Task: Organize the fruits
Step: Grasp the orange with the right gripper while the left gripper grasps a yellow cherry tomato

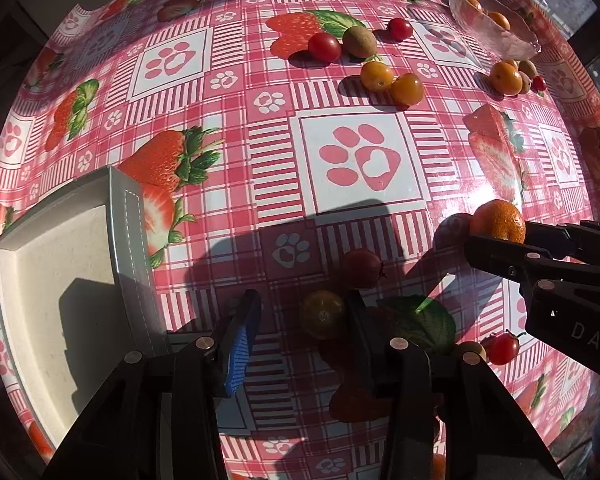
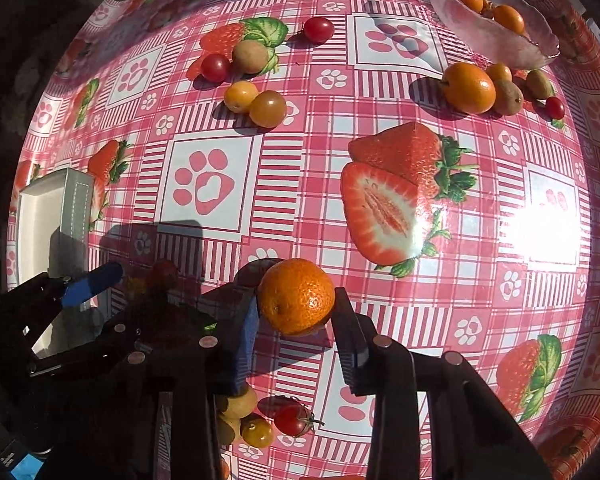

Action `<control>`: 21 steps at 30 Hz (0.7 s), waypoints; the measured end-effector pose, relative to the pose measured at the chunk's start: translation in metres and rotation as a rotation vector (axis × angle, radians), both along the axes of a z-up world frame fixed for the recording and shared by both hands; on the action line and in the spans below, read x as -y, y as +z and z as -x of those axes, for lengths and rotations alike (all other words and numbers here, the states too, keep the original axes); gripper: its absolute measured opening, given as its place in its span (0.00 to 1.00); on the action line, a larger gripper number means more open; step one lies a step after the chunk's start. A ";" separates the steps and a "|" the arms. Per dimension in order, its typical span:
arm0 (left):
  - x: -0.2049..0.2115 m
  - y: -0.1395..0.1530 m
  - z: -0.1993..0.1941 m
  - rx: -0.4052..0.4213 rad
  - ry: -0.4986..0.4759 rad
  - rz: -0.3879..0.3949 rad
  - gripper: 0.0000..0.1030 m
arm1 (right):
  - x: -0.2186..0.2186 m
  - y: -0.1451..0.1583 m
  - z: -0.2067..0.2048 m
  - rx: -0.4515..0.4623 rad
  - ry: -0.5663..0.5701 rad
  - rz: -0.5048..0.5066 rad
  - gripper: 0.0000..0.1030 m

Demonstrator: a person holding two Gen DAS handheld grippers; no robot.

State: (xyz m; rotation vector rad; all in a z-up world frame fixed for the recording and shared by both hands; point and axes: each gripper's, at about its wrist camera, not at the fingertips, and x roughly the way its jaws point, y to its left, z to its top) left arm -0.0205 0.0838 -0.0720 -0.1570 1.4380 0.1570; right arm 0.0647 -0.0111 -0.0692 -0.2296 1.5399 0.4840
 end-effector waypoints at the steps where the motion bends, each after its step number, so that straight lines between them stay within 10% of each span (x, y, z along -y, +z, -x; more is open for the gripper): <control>1: -0.002 0.001 0.000 0.003 -0.003 0.004 0.32 | 0.001 0.000 -0.001 0.004 -0.010 -0.003 0.39; 21: -0.030 0.039 0.038 0.065 0.040 0.080 0.24 | 0.048 0.051 0.036 -0.045 -0.068 -0.098 0.39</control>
